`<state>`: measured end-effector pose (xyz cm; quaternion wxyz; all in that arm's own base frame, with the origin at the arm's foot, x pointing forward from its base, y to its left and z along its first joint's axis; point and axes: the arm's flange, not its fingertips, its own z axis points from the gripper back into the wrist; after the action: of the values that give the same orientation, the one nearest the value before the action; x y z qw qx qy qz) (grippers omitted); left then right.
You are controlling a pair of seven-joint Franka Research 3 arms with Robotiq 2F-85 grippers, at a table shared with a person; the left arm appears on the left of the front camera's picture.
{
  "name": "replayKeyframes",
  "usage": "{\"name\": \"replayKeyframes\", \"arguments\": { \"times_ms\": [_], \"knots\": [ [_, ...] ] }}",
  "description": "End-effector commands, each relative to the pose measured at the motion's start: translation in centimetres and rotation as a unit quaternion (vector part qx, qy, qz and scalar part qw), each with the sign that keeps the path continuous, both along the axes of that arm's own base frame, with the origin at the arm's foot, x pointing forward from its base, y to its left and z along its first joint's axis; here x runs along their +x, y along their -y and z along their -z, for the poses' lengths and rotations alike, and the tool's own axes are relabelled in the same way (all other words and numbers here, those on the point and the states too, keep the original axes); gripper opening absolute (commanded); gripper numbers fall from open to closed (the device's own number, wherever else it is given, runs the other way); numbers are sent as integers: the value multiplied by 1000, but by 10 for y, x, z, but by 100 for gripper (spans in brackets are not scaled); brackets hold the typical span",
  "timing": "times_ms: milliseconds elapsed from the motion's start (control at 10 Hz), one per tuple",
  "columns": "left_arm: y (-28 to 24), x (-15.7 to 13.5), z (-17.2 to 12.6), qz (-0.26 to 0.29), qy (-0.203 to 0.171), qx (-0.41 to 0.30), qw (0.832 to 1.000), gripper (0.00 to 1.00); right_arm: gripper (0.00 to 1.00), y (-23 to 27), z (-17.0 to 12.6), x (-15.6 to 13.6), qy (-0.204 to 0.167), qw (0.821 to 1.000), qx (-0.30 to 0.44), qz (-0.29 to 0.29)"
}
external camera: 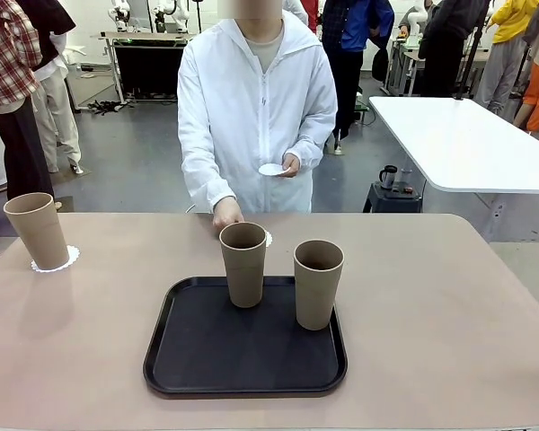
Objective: Place coasters on the table and set cups on them.
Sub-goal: Take one Reusable plastic cup from the Flat Tray and place it on a coaster set by the human.
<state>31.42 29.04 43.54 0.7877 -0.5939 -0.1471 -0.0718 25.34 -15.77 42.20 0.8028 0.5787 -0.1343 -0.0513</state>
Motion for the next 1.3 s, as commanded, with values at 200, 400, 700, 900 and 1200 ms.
{"name": "replayKeyframes", "arguments": {
  "times_ms": [200, 400, 700, 900, 1200],
  "knots": [
    [0, 0, 0, -8, -7, 1, 1000, 100, 100, 0, -1, 0, 3, 1000, 7, 0],
    [0, 0, 0, -8, -7, 1, 1000, 100, 100, 0, -1, 0, 3, 1000, 7, 0],
    [0, 0, 0, -8, -7, 1, 1000, 100, 100, 0, -1, 0, 3, 1000, 7, 0],
    [0, 0, 0, -8, -7, 1, 1000, 100, 100, 0, -1, 0, 3, 1000, 7, 0],
    [0, 0, 0, -8, -7, 1, 1000, 100, 100, 0, -1, 0, 3, 1000, 7, 0]
  ]
}}
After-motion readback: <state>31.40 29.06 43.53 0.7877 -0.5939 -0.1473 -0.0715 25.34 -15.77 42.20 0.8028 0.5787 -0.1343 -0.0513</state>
